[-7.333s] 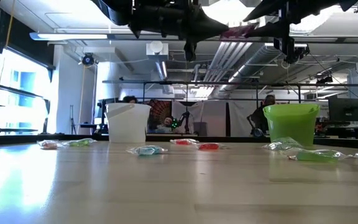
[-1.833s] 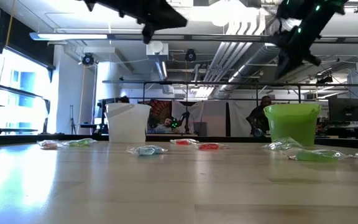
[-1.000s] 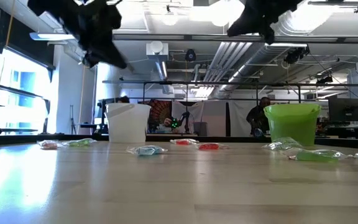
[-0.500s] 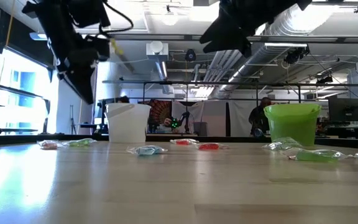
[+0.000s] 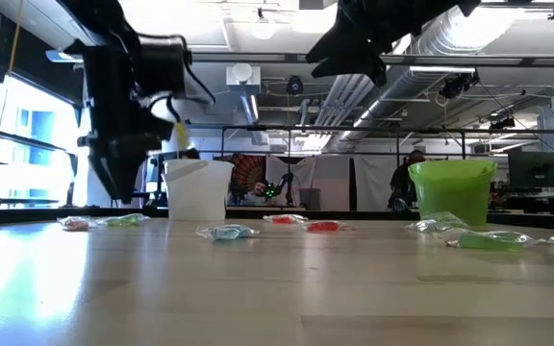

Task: Sort candy by brand, put in halloween buckets
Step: Put the green gummy into the white bucket

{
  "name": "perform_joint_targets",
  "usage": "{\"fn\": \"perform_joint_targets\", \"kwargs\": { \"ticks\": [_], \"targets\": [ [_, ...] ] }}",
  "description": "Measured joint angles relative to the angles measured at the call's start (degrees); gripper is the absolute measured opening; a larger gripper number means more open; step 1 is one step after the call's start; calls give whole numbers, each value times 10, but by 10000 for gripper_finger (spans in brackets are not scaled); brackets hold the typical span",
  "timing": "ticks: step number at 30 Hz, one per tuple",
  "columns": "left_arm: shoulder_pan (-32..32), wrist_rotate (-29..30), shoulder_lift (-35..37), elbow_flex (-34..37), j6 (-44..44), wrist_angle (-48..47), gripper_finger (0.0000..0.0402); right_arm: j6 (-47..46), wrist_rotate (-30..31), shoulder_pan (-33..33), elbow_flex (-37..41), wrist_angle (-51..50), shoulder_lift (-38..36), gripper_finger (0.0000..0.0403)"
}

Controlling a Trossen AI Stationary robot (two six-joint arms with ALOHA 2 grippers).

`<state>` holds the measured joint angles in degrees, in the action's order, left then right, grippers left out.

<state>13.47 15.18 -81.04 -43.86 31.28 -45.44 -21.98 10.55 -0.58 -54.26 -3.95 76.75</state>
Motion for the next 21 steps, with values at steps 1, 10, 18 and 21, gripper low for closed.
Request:
{"fn": "perform_joint_targets", "kwargs": {
  "ticks": [1,10,18,21],
  "targets": [
    [5,2,-8,0,5,-1,190,0,0,0,0,1,0,129],
    [36,-22,-61,0,1,0,192,0,0,0,0,17,0,129],
    [61,-48,-64,0,2,-8,164,0,1,0,0,17,0,129],
    [74,-60,-64,0,2,-12,147,0,1,0,0,17,0,129]
  ]
}}
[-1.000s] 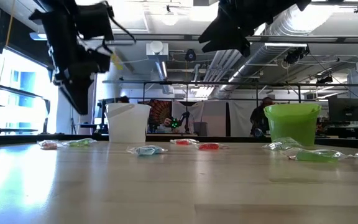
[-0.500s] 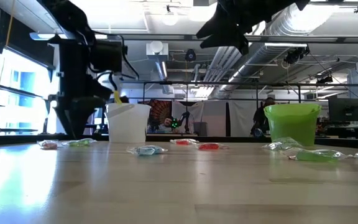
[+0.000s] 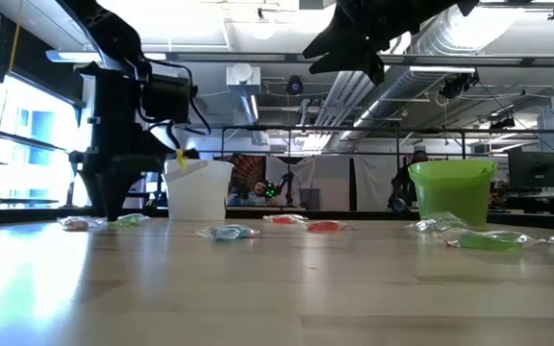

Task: Sort candy by brand, put in halloween buckets
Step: Put the green gummy into the white bucket

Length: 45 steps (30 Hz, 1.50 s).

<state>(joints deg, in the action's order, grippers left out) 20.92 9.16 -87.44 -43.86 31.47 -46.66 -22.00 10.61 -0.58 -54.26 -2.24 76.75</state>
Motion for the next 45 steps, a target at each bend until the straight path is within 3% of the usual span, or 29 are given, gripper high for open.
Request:
{"fn": "perform_joint_targets", "kwargs": {
  "ticks": [9,23,32,45],
  "targets": [
    [31,-46,0,0,-6,-5,103,0,0,0,0,0,0,129],
    [35,-69,-49,-4,-48,-9,82,0,0,0,0,0,0,129],
    [33,-48,17,0,-76,0,5,0,5,0,0,0,0,129],
    [27,-66,148,-31,-66,-10,1,2,9,-2,0,0,0,129]
  ]
}}
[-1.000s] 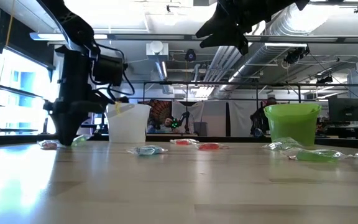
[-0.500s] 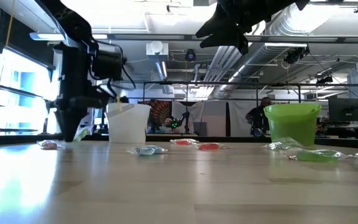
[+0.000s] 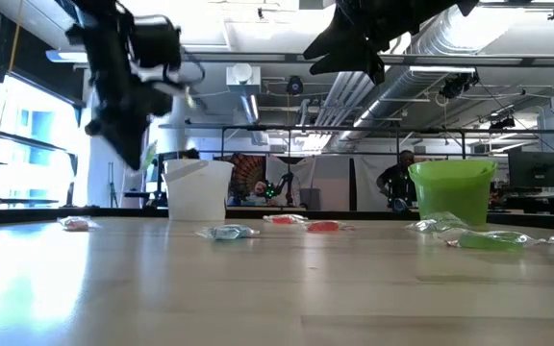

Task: Sort candy by brand, put in halloween buckets
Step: Put the green gummy into the white bucket

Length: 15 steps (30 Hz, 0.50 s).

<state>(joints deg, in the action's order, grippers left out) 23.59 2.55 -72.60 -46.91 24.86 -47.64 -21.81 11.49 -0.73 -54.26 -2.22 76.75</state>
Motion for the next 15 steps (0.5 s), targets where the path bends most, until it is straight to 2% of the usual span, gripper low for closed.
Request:
{"fn": "perform_joint_targets", "kwargs": {
  "ticks": [6,15],
  "targets": [
    [12,-5,9,-104,-18,-37,0,0,0,0,0,2,0,129],
    [81,9,-57,-273,-106,-104,0,-2,0,0,0,4,0,129]
  ]
}}
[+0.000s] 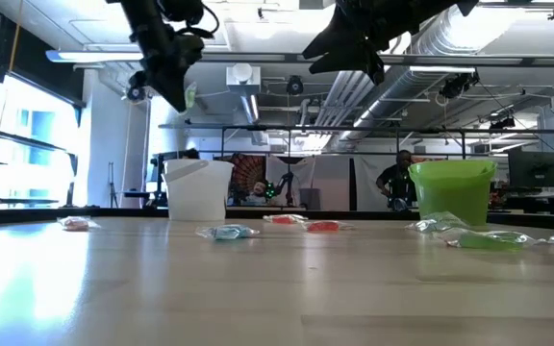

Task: Sort candy by brand, put in halloween buckets
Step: Put the green gummy into the white bucket

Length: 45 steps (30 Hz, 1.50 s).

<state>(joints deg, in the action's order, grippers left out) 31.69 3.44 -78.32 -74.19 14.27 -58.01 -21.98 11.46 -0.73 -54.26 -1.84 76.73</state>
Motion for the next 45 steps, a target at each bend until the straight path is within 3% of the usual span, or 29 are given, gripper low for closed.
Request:
{"fn": "perform_joint_targets", "kwargs": {
  "ticks": [10,26,45],
  "targets": [
    [65,20,-123,-111,-96,-23,0,-12,-1,0,0,0,0,129],
    [122,20,-275,-128,-204,-11,0,-20,-1,0,0,0,0,129],
    [122,13,-290,-148,-239,9,0,-20,-1,0,0,0,0,129]
  ]
}}
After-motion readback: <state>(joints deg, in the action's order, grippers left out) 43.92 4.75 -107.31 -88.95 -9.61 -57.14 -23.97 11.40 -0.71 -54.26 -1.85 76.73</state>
